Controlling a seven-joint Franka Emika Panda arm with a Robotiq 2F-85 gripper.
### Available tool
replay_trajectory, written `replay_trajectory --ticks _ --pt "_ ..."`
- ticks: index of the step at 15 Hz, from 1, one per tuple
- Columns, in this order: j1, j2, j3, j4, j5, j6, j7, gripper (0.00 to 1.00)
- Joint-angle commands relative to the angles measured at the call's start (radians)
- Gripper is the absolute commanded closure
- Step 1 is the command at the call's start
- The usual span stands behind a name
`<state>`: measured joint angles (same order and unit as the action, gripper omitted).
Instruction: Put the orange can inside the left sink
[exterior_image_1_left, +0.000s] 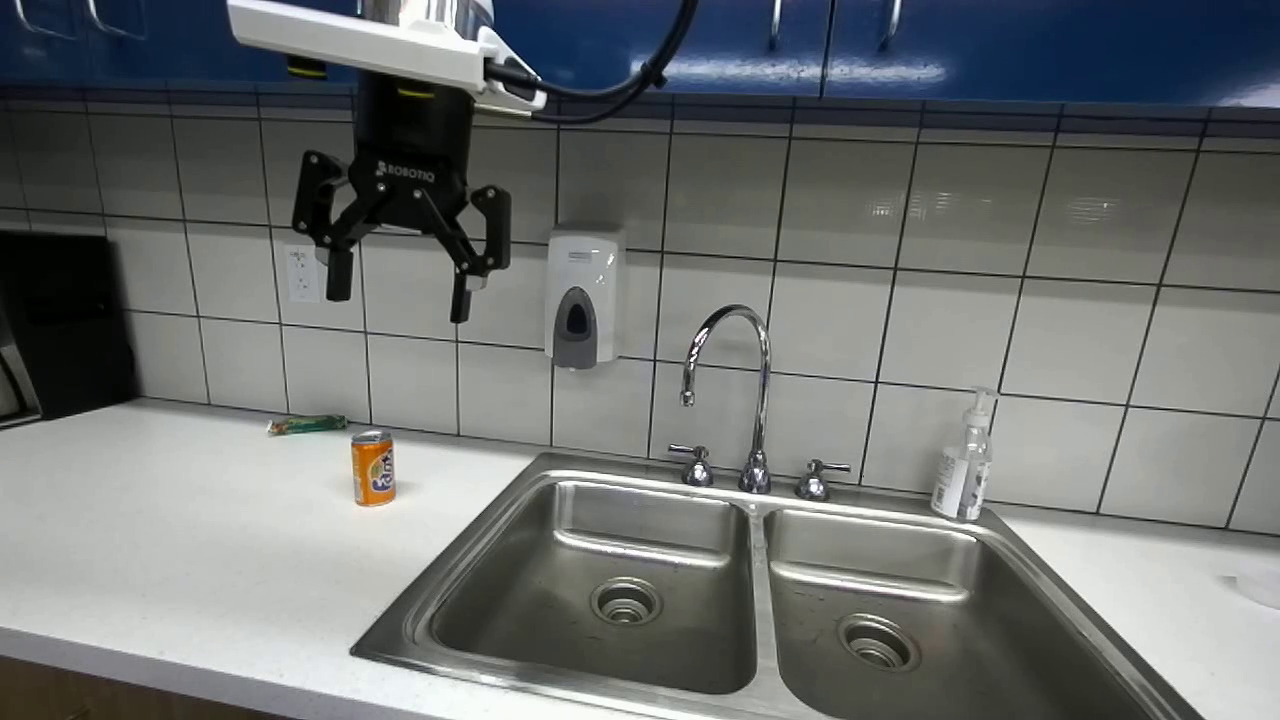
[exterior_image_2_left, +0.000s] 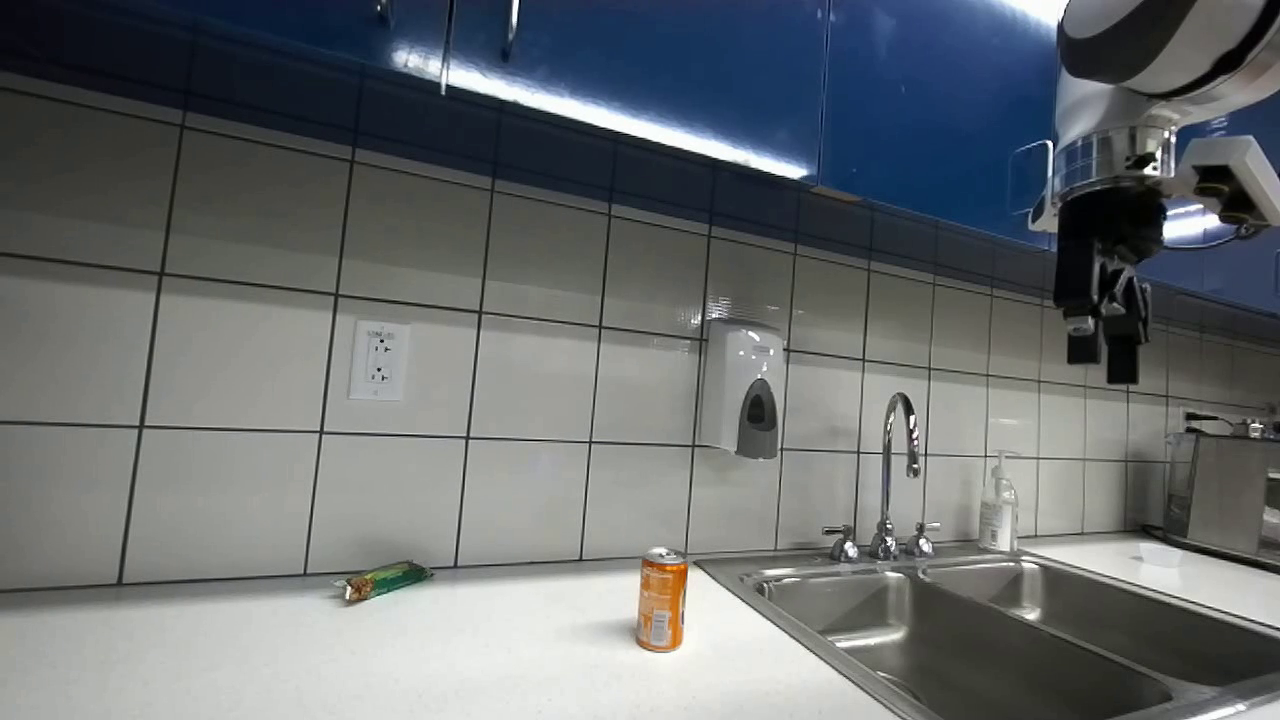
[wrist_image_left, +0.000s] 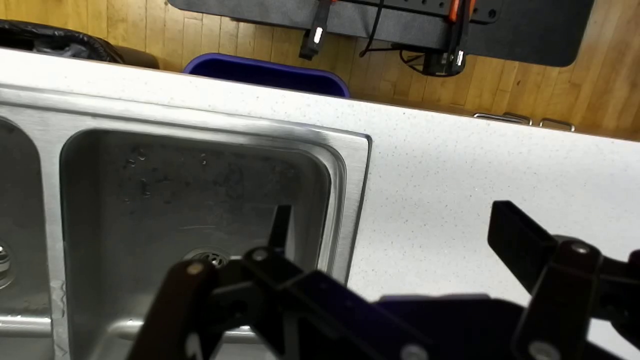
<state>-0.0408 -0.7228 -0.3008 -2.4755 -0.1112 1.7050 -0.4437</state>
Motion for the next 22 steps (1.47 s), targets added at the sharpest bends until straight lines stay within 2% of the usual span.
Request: replay_trajectory --ticks 1,8,17,22 --pt "-0.006 0.010 0.012 0.001 0.002 0.003 -0.011 0.00" --pt "0.062 0.072 0.060 -0.031 0.006 0.088 -0.037 0.00" --pt "0.128 0.176 0.139 -0.106 0.004 0.316 -0.033 0.00" --pt "0.163 0.240 0.160 -0.135 0.024 0.440 -0.057 0.00"
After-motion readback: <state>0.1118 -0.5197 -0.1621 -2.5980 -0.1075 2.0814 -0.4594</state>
